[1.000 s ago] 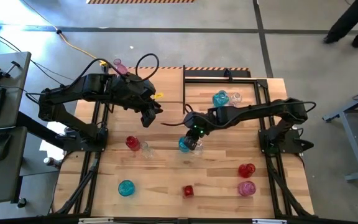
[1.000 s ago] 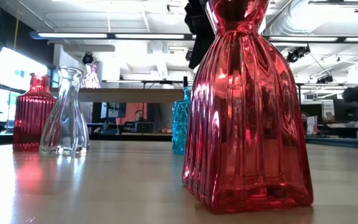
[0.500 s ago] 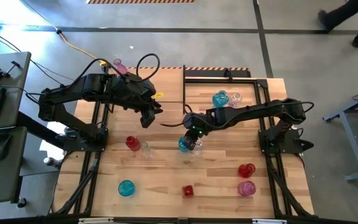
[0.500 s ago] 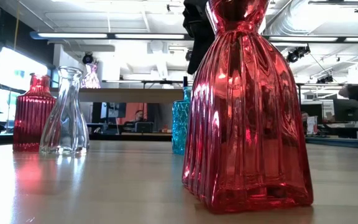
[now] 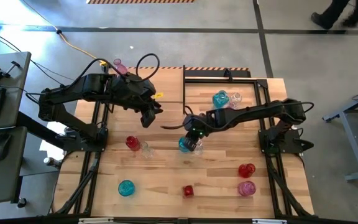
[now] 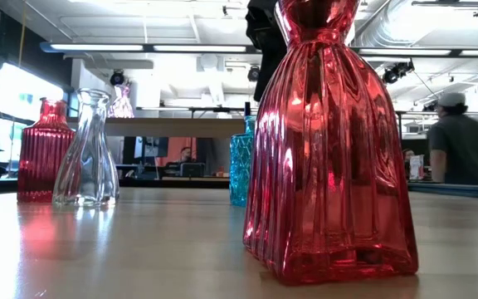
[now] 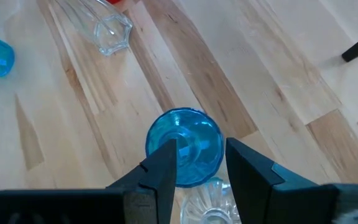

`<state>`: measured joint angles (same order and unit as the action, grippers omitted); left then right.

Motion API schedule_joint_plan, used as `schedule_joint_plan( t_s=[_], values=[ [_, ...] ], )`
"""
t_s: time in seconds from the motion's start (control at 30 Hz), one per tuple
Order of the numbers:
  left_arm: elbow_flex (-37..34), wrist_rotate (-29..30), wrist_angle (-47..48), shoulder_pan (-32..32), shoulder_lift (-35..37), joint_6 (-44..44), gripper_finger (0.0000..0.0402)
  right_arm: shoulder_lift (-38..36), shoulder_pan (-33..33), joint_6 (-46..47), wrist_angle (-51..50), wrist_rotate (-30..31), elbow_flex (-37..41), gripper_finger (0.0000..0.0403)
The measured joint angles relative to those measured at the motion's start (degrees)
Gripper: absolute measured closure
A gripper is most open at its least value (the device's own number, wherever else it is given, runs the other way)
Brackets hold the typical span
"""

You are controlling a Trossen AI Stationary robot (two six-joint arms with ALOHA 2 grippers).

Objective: Sort vases onto shelf
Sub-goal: Put the center blue vase on the shelf

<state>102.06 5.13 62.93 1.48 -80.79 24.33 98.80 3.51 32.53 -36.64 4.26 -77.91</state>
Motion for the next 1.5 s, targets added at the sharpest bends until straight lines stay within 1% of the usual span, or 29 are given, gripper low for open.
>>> schedule_joint_plan(
  t_s=[0.1, 0.2, 0.33, 0.47, 0.57, 0.63, 0.77, 0.97, 1.2, 1.5],
  values=[
    [0.0, 0.0, 0.0, 0.0, 0.0, 2.31, 0.0301, 0.0, 0.11, 0.11, -0.08, 0.63, 0.0, 0.0286],
    [0.0, 0.0, -0.02, 0.0, 0.0, 2.95, 0.0301, 0.0, 0.11, 2.54, -0.51, 0.75, 0.0, 0.0286],
    [0.0, 0.0, -0.02, 0.0, 0.0, 3.03, 0.0301, 0.0, 0.51, 4.87, -0.61, 2.86, 0.0, 0.0286],
    [0.0, 0.01, -0.02, 0.0, 0.0, 2.59, 0.0301, 0.29, 0.7, 5.48, -0.41, 2.17, 0.0, 0.0286],
    [0.0, 0.02, -0.01, -0.02, 0.0, 2.56, 0.0301, 0.56, 1.36, 9.32, -0.49, 0.49, 0.02, 0.0286],
    [0.0, 0.0, 0.05, -0.02, 0.0, 2.52, 0.0301, 0.66, 2.23, 11.0, -0.6, 0.96, 0.02, 0.0286],
    [0.0, 0.01, 0.09, -0.02, 0.0, 1.03, 0.0301, 0.66, 3.46, 9.02, -0.38, 2.39, 0.02, 0.0286],
    [0.0, 0.02, 0.09, -0.02, 0.0, 0.58, 0.0301, 0.66, 2.76, 4.57, -0.18, 2.74, 0.01, 0.0286],
    [0.0, 0.02, 0.09, -0.02, 0.0, 0.53, 0.0301, 0.94, 1.49, 4.66, 0.13, 2.22, 0.01, 0.0286],
    [-0.02, 0.04, 0.09, -0.02, -0.02, 0.53, 0.0301, 3.69, 1.36, 5.05, 0.05, 0.79, 0.02, 0.0286]
  ],
)
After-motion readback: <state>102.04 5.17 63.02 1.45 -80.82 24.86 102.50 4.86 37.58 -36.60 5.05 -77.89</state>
